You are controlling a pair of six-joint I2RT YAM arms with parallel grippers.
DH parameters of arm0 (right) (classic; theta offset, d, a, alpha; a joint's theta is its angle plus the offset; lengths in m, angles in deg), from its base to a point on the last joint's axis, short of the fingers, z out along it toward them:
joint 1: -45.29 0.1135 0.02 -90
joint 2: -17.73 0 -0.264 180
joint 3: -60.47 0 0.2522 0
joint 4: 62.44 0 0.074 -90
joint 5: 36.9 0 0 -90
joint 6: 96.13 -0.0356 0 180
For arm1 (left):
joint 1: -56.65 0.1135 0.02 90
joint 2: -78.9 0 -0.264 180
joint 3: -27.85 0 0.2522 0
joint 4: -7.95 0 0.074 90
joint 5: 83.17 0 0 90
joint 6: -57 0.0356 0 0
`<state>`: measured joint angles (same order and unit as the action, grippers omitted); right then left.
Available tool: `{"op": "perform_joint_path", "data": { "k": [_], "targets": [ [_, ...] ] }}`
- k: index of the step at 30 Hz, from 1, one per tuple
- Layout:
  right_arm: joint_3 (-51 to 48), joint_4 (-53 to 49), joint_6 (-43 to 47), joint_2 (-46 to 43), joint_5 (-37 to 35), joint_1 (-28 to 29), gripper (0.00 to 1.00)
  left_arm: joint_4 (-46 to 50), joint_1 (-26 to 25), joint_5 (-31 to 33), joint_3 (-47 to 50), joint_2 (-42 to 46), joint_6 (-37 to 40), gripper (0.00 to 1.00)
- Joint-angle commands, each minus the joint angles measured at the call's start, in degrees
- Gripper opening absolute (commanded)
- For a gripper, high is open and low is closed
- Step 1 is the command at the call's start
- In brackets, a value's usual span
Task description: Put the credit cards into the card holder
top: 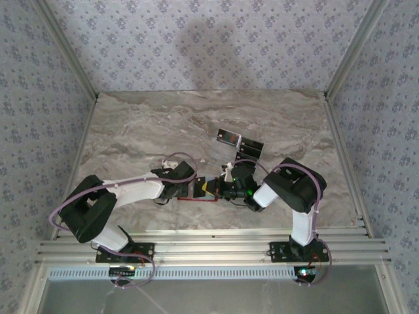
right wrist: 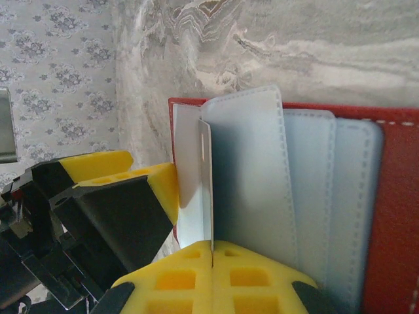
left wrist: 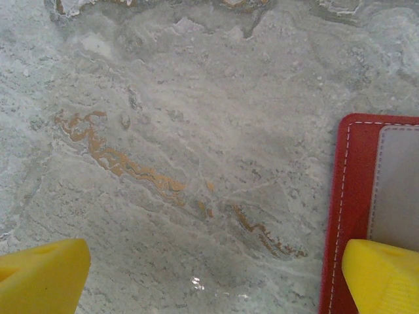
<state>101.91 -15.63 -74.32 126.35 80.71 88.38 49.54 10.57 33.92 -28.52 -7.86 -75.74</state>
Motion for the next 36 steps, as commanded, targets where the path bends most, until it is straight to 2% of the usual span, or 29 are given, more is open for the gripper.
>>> {"op": "perform_joint_path", "data": {
  "k": [1,15,17,23,28,36],
  "targets": [
    [-0.25,-1.65,-0.63,2.24,-2.89,0.69,0.00,3.68,0.21,1.39,0.42,-2.42,0.00,1.00],
    [-0.28,-1.56,-1.14,3.21,-3.55,2.30,0.00,3.63,0.16,1.29,0.41,-2.43,-0.12,1.00],
    [-0.44,-2.20,-1.07,2.56,-3.61,2.00,0.09,3.61,0.11,1.25,0.23,-2.32,-0.08,1.00],
    [1.18,-11.22,2.38,-2.89,-3.60,0.89,0.45,3.54,0.11,0.38,-0.27,-1.42,-0.15,1.00],
    [4.16,-22.79,6.70,-7.44,-4.03,0.48,0.63,3.76,0.29,-0.17,-1.64,-0.92,0.68,1.00],
    [9.10,-41.43,13.91,-14.97,-6.77,0.34,0.67,4.31,2.70,-0.62,-2.44,4.34,1.36,1.00]
  ]
}}
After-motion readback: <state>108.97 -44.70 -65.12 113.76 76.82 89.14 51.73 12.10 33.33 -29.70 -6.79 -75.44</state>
